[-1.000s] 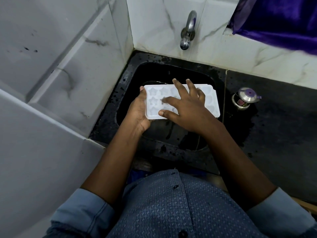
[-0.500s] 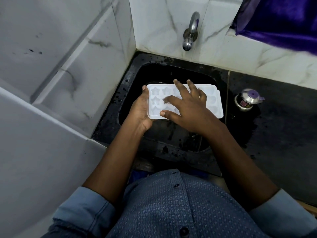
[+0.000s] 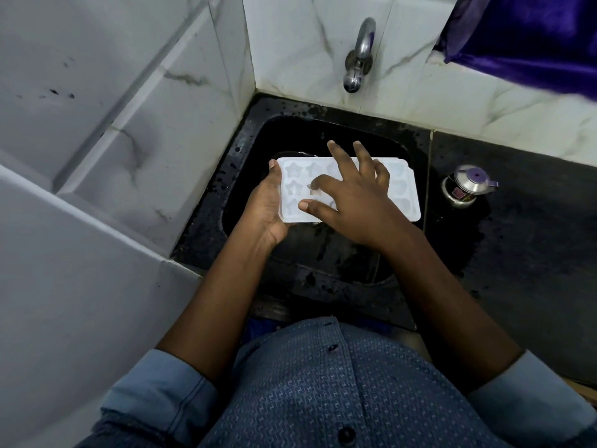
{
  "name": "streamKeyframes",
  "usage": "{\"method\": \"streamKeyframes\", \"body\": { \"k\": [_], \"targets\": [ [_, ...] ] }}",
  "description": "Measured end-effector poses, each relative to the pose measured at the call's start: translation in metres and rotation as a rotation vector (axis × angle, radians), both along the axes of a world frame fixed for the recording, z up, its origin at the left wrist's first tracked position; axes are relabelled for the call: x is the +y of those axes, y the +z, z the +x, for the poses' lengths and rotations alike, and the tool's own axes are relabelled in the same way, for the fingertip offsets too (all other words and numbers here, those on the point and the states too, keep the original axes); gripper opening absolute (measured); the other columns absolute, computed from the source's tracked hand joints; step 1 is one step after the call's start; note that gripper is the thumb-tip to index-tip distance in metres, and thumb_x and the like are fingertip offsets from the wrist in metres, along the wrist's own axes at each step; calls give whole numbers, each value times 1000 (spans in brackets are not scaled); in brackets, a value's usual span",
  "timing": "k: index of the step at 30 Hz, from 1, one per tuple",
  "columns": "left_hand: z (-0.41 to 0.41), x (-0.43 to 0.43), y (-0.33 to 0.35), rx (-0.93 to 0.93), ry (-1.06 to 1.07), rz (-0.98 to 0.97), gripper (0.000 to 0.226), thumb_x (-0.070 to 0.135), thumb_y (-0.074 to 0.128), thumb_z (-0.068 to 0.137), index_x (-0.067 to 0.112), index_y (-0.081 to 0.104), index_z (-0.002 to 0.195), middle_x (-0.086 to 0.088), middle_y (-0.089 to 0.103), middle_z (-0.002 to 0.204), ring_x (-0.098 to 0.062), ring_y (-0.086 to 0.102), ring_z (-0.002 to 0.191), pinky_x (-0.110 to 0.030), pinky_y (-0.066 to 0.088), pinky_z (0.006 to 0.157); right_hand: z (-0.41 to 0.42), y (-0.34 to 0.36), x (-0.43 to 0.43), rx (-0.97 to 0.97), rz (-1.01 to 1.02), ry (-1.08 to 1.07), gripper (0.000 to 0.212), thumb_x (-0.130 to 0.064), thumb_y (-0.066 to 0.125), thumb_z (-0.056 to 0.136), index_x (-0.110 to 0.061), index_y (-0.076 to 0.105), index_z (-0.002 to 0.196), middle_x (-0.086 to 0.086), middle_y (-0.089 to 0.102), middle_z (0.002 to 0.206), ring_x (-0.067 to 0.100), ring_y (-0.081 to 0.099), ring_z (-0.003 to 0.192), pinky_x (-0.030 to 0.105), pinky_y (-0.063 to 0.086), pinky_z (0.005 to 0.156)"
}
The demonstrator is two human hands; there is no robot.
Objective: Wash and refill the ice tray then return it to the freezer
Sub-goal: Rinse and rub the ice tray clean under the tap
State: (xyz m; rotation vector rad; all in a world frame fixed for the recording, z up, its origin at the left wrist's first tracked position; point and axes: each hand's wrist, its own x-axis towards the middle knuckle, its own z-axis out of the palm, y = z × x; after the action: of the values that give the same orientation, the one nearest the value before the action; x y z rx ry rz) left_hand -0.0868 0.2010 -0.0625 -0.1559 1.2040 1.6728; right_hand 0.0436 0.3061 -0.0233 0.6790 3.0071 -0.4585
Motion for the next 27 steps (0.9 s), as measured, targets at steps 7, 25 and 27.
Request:
{"method": "streamKeyframes", "body": {
  "k": [7, 25, 27],
  "targets": [
    [-1, -1, 3, 15, 23, -4, 76, 66, 27, 108, 6, 60, 142, -23, 73, 127, -37, 77, 103, -49, 65, 82, -1, -2, -1, -3, -9, 6, 54, -75, 42, 96, -42, 61, 134, 1, -2, 175, 35, -14, 159, 61, -4, 123],
    [-2, 2, 2, -1, 42, -7, 73, 66, 32, 108, 8, 62, 142, -19, 77, 120, -37, 77, 104, -51, 65, 82, -7, -2, -4, 78, 35, 49, 52, -72, 46, 96, -37, 58, 133, 3, 1, 175, 38, -7, 159, 62, 3, 121],
    [0, 3, 3, -7, 51, 3, 71, 64, 33, 108, 8, 62, 140, -19, 78, 115, -36, 78, 99, -52, 65, 79, -10, -4, -6, 47, 49, 76, 54, -72, 44, 97, -40, 54, 139, 2, -3, 175, 39, -9, 159, 63, 3, 122]
  ]
}}
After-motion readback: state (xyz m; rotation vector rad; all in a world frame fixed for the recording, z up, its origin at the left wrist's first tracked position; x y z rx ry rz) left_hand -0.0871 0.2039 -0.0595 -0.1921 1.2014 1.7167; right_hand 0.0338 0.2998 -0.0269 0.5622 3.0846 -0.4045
